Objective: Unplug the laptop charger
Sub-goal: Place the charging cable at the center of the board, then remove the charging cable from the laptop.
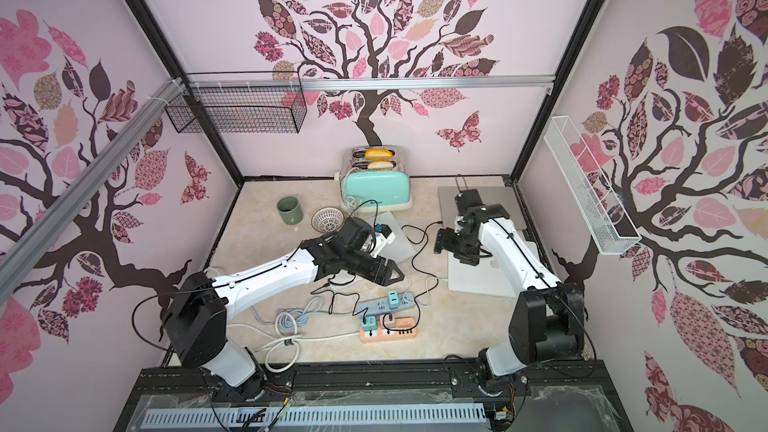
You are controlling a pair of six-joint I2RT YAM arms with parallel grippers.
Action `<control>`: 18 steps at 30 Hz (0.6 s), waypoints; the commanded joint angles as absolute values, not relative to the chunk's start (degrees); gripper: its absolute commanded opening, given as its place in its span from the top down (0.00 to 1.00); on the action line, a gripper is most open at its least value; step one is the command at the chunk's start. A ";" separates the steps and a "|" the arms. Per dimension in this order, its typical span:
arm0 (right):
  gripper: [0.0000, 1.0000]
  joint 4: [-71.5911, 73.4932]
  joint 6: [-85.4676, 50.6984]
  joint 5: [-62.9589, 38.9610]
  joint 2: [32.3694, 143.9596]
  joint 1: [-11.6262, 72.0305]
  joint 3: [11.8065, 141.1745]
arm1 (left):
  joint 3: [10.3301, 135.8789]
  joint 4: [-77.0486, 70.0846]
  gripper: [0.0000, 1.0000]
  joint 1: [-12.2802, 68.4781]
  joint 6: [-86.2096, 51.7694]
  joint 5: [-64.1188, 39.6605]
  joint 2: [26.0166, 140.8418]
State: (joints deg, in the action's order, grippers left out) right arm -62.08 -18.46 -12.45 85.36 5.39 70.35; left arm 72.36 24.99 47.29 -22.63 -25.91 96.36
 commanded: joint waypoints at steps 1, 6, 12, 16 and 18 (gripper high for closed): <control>0.11 -59.83 -21.33 -15.88 84.76 5.41 68.88 | 78.23 27.58 0.32 48.21 -19.75 -26.37 101.81; 0.07 -56.87 -23.47 -16.12 85.80 5.36 65.53 | 86.84 26.67 0.34 49.22 -21.88 -29.50 110.82; 0.02 -56.53 -24.56 -14.94 83.88 4.71 62.39 | 92.81 25.35 0.37 49.87 -26.26 -30.68 119.71; 0.01 -55.59 -26.05 -16.38 82.70 1.25 59.08 | 95.38 25.67 0.37 50.49 -27.42 -30.91 123.72; 0.01 -54.82 -26.54 -17.44 82.43 -0.88 57.64 | 95.95 25.75 0.37 50.79 -27.40 -30.94 125.15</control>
State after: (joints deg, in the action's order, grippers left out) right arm -56.03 -24.88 -16.36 83.81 1.52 58.63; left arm 94.30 25.69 50.11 -26.57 -30.06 123.83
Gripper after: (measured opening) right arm 0.992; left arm 0.629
